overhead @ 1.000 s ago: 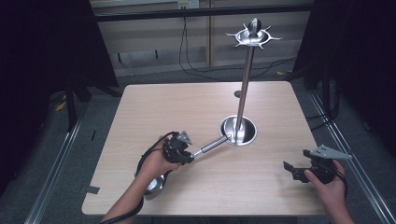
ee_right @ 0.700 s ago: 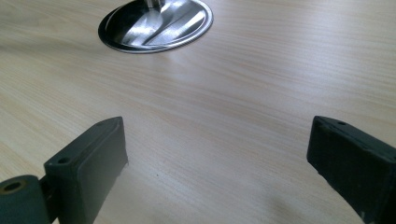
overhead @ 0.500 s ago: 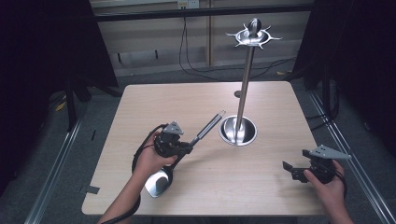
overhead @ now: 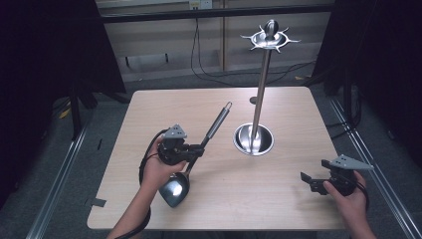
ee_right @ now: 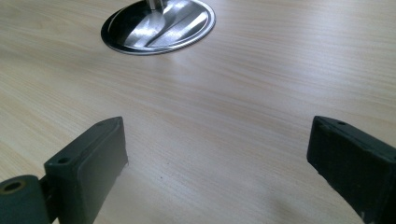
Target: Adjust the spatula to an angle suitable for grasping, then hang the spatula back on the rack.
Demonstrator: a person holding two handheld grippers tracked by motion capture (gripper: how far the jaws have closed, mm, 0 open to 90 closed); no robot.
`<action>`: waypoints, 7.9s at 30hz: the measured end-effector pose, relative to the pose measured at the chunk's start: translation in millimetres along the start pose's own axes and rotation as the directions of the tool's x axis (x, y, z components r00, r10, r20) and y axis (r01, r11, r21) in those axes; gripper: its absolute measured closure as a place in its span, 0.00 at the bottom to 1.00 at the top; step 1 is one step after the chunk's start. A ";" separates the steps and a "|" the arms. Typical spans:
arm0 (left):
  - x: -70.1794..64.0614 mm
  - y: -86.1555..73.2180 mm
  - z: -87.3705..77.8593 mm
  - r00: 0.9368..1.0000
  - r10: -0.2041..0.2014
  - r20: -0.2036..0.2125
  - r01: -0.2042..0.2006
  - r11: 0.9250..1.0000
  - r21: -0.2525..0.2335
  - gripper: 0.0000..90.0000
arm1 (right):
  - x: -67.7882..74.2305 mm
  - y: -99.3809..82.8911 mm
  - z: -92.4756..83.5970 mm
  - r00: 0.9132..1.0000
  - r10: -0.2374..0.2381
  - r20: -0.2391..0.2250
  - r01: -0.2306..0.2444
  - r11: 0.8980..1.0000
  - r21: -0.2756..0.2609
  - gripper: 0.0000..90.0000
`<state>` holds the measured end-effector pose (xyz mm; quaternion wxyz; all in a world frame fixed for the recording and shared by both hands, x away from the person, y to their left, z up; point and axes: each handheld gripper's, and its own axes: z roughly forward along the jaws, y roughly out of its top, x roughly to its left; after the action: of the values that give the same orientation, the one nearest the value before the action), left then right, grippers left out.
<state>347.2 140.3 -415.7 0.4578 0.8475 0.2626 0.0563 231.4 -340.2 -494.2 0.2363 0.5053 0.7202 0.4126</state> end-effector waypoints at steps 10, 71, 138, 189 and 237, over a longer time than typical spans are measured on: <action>-6.2 8.4 -14.5 1.000 0.014 -0.014 -0.015 0.996 -0.089 0.84 | 3.5 2.0 1.5 1.000 0.007 -0.021 -0.007 1.000 -0.017 0.05; -60.9 40.9 11.6 0.998 -0.020 -0.058 0.004 0.966 -0.260 0.84 | 194.3 101.7 86.5 0.908 -0.004 -0.419 -0.061 0.988 -0.142 0.62; -45.1 94.7 19.5 0.986 -0.025 0.166 0.081 0.939 -0.335 0.84 | 155.1 144.7 73.2 0.895 -0.142 -0.423 0.038 0.969 -0.245 0.99; -25.7 103.2 54.4 0.987 -0.042 0.154 0.094 0.931 -0.352 0.79 | 129.6 154.4 95.4 0.926 -0.132 -0.353 0.042 0.967 -0.251 0.83; -18.4 78.6 49.8 0.999 -0.045 0.024 0.051 0.924 -0.379 0.25 | 105.0 146.3 88.7 0.943 -0.124 -0.309 0.054 0.973 -0.224 0.25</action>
<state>379.1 59.1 -378.3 0.6161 0.7367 0.2642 0.0887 336.8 -190.0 -412.8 0.1871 0.3702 0.7230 0.5524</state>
